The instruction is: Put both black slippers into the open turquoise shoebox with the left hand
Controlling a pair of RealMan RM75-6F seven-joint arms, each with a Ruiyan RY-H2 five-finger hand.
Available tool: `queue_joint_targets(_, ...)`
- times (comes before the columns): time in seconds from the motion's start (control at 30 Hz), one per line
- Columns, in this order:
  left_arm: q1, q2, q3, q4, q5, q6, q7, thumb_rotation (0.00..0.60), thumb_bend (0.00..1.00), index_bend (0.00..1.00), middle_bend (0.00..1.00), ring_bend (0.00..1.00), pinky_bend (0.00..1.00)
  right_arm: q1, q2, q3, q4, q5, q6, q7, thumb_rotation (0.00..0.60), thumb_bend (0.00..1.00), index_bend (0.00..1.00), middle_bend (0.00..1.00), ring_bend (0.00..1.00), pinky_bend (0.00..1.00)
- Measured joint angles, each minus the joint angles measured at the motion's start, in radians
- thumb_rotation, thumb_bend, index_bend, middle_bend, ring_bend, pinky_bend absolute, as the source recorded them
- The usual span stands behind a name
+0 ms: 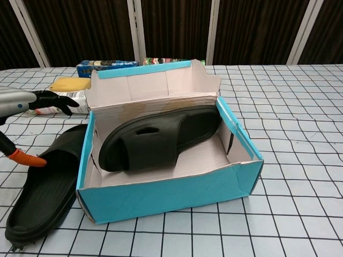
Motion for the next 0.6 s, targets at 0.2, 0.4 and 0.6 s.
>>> queue_joint_targets(0.2, -0.053, 0.031, -0.037, -0.028, -0.139, -0.104, 0.048, 0.429, 0.15, 0.10, 0.20, 0.00, 0.13, 0.002, 0.000, -0.002, -0.006, 0.000, -0.005, -0.007, 0.600, 0.31, 0.21, 0.10, 0.16, 0.04)
queue_joint_targets(0.4, -0.102, 0.022, -0.048, -0.018, -0.238, -0.159, 0.157, 0.433, 0.18, 0.12, 0.18, 0.00, 0.13, 0.004, 0.000, -0.002, -0.008, 0.005, -0.011, -0.013, 0.600, 0.31, 0.21, 0.10, 0.16, 0.04)
queue_joint_targets(0.6, -0.133, -0.030, -0.052, 0.009, -0.292, -0.178, 0.203, 0.442, 0.21, 0.11, 0.17, 0.01, 0.13, 0.008, 0.001, -0.002, -0.009, 0.011, -0.020, -0.014, 0.600, 0.31, 0.21, 0.10, 0.16, 0.04)
